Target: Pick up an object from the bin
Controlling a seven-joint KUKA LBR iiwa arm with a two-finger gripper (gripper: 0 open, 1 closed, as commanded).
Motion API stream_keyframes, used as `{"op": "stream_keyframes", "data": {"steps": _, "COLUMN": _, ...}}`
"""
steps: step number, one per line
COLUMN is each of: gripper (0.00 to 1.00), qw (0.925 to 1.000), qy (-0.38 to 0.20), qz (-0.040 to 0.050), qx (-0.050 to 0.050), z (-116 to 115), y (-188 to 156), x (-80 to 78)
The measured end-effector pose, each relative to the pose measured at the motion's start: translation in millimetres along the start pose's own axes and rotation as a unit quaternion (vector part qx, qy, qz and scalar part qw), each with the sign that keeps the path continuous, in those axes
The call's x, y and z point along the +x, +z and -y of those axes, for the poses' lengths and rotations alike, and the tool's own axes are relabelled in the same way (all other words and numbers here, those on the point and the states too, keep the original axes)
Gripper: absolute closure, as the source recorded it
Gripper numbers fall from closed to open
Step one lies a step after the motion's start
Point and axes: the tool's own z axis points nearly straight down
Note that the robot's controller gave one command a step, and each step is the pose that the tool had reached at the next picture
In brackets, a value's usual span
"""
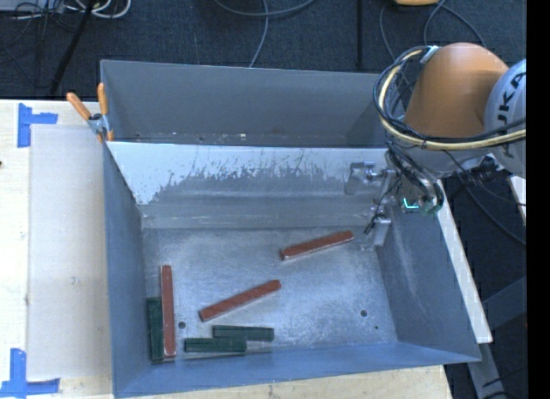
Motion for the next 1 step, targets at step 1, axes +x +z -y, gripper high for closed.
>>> {"op": "stream_keyframes", "data": {"steps": 1, "gripper": 0.00, "qw": 0.9997, "qy": -0.023, "qz": 0.0055, "qx": 0.000, "z": -68.0, "y": 128.8, "x": 69.4}}
